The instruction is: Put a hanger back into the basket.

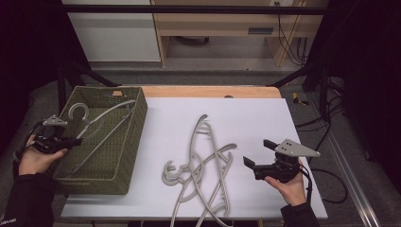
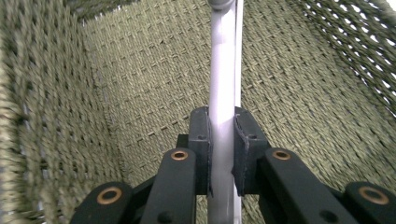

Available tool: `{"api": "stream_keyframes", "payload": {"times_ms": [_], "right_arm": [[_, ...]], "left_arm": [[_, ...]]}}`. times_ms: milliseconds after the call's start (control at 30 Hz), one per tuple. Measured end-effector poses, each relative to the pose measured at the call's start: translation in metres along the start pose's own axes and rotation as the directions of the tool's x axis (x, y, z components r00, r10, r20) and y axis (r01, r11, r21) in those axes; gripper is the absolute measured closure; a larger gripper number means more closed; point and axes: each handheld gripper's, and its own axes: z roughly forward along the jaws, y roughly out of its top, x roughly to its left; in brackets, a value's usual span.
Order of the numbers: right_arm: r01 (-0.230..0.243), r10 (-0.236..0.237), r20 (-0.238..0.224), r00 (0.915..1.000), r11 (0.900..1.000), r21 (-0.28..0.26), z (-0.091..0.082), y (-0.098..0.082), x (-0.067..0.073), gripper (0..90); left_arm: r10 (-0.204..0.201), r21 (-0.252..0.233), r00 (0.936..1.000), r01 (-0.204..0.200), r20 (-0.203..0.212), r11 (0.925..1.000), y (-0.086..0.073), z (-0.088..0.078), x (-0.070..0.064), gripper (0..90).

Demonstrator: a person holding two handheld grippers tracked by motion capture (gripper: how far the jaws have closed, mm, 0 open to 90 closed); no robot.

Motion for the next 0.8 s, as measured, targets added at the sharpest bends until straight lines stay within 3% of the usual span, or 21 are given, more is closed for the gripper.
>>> {"api": "stream_keyframes", "payload": {"times_ms": [233, 300, 433, 533, 667, 800], "right_arm": [[0.001, -0.001, -0.001, 1.0, 1.0, 0.005, 0.0, 0.0, 0.0, 4.8], [0.0, 0.0, -0.001, 1.0, 1.0, 0.004, 0.0, 0.0, 0.0, 4.8], [-0.001, 0.001, -0.001, 1.0, 1.0, 0.005, 0.0, 0.0, 0.001, 4.9], [0.0, 0.0, 0.0, 1.0, 1.0, 0.005, 0.0, 0.0, 0.001, 4.9], [-0.004, 0.004, 0.008, 1.0, 1.0, -0.002, -0.001, 0.002, 0.002, 5.1], [-0.004, 0.004, 0.012, 0.9999, 1.0, -0.008, -0.001, 0.003, 0.001, 5.2]], "left_arm": [[-0.063, 0.001, 0.997, 0.064, -0.044, 0.998, -0.002, 0.002, 0.004, 75.8], [-0.08, -0.014, 0.9932, 0.079, -0.084, 0.9967, -0.003, -0.003, 0.006, 71.6], [-0.09, -0.06, 0.9909, 0.084, -0.1, 0.9946, -0.005, -0.017, 0.009, 69.0], [-0.091, -0.104, 0.9905, 0.08, -0.103, 0.9913, -0.006, -0.028, 0.003, 65.0], [-0.097, -0.24, 0.9935, 0.08, -0.06, 0.9675, -0.009, -0.04, -0.015, 54.2], [-0.096, -0.371, 0.9954, 0.093, 0.013, 0.9241, -0.012, -0.053, -0.04, 44.4]]}}
